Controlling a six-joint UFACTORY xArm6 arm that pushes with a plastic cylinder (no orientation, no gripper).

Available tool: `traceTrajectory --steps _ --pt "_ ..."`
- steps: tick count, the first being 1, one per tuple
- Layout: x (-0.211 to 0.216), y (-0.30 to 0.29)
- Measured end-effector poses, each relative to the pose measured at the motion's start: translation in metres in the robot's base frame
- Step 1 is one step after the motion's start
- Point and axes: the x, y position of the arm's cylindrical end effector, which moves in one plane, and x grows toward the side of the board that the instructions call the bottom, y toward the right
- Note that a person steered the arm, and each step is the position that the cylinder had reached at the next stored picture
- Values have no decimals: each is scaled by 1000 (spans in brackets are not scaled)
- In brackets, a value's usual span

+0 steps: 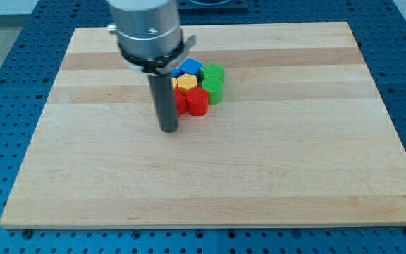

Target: Separate the red circle from the group of the blocks

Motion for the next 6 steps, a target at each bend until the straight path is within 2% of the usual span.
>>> traceTrajectory --steps 6 --pt "-21 -1"
